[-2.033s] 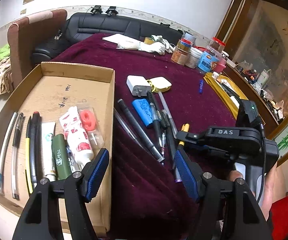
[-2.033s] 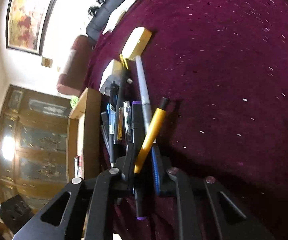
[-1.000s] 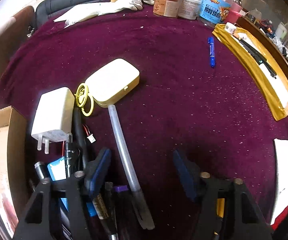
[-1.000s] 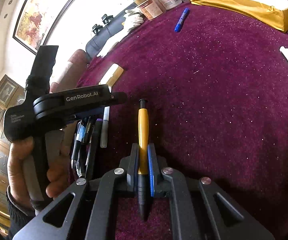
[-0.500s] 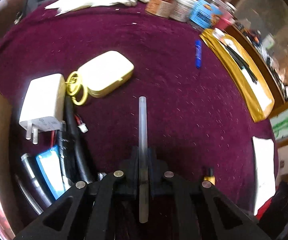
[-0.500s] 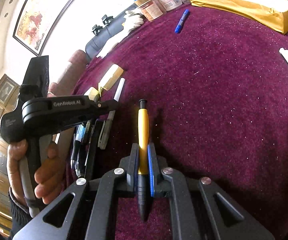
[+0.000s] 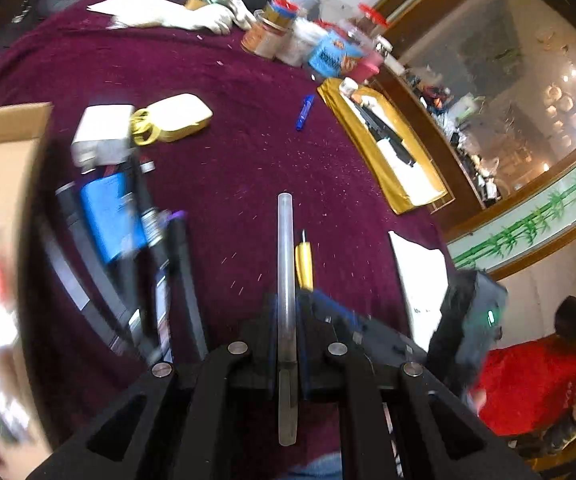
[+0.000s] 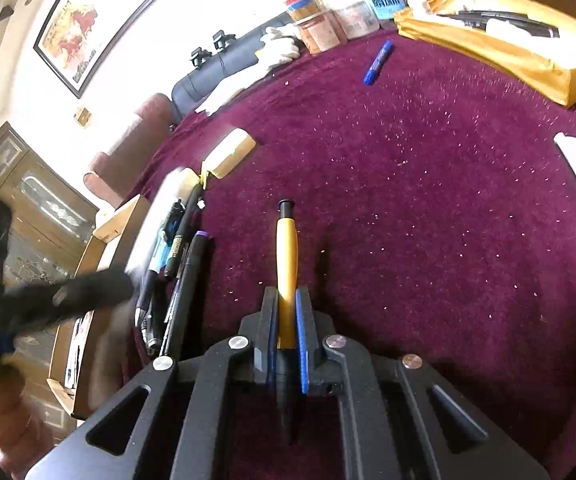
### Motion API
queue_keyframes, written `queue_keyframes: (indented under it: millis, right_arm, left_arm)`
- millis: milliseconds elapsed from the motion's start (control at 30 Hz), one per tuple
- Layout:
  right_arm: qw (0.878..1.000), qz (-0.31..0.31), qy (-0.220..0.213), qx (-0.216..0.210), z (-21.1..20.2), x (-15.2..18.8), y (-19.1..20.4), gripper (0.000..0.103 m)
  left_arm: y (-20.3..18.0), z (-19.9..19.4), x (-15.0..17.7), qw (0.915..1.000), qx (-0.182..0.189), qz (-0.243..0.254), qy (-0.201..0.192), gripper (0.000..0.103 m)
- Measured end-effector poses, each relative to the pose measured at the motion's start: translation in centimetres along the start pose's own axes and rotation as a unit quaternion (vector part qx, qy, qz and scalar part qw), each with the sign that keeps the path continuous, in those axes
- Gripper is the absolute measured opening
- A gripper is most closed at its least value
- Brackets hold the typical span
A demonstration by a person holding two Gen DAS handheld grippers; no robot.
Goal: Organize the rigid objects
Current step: 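Carry the yellow pen and clear rod over the cardboard tray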
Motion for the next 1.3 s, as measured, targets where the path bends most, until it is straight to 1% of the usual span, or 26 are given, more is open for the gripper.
queue_keyframes:
  millis: [67, 100, 133, 233, 300, 367, 467, 667, 800, 967, 1067, 1167, 1300]
  right_arm:
    - [0.999, 0.003, -0.007, -0.031, -0.7, -0.1, 1.2, 0.008]
    - [0.999, -0.002, -0.01, -0.037, -1.0, -0.1, 1.8, 0.008]
    - [0.999, -0.01, -0.013, -0.045, -1.4, -0.3, 2.7, 0.008]
    - [0.996, -0.041, -0.015, -0.08, -2.2, -0.6, 6.2, 0.008]
    - [0.993, -0.058, -0.009, -0.098, -2.2, -0.5, 8.2, 0.008]
    - [0.991, -0.073, -0.001, -0.115, -2.0, -0.3, 10.1, 0.008]
    - [0.988, -0.087, 0.014, -0.13, -1.3, 0.1, 12.1, 0.008]
    - [0.984, -0.099, 0.036, -0.146, 0.0, 0.7, 14.3, 0.008]
    - [0.983, -0.104, 0.049, -0.146, 0.9, 1.0, 15.3, 0.008]
    - [0.981, -0.105, 0.054, -0.155, 1.8, 0.2, 16.1, 0.008]
    - [0.978, -0.102, 0.068, -0.166, 3.1, -0.3, 17.0, 0.008]
    - [0.977, -0.11, 0.078, -0.166, 4.6, -1.0, 18.5, 0.008]
    - [0.976, -0.124, 0.083, -0.158, 6.5, -2.2, 20.6, 0.008]
  left_arm:
    - [1.1, -2.2, 1.1, 0.9998, 0.005, -0.01, -0.017, 0.007]
    - [1.7, -3.3, 1.5, 0.9995, 0.004, -0.015, -0.026, 0.007]
    - [2.5, -4.6, 1.9, 0.9991, 0.002, -0.021, -0.037, 0.007]
    - [3.9, -6.4, 2.6, 0.9977, -0.001, -0.035, -0.058, 0.007]
    - [5.3, -8.2, 3.1, 0.996, -0.003, -0.047, -0.076, 0.007]
    - [6.6, -9.4, 3.3, 0.9943, -0.013, -0.055, -0.09, 0.007]
    - [8.2, -11.3, 3.6, 0.9915, -0.027, -0.062, -0.111, 0.007]
    - [10.8, -12.3, 3.5, 0.9874, -0.042, -0.085, -0.127, 0.008]
    - [12.3, -12.8, 3.5, 0.985, -0.053, -0.097, -0.133, 0.008]
    - [14.1, -13.9, 3.1, 0.9814, -0.061, -0.11, -0.145, 0.008]
    - [15.3, -14.4, 2.5, 0.9789, -0.073, -0.118, -0.15, 0.008]
    - [16.5, -14.8, 1.2, 0.9763, -0.084, -0.121, -0.158, 0.008]
    - [18.3, -14.3, -1.6, 0.9735, -0.098, -0.128, -0.162, 0.008]
Point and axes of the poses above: each gripper's, at about its wrist camera, not at the fingertips, and z roughly the way its jaws point, y to its left, x to its underside, the point moved 2 cm from there along z, roughly the way its jaws point, and after that the axes turned 8 degrees about -z, right-handed, at the moved point
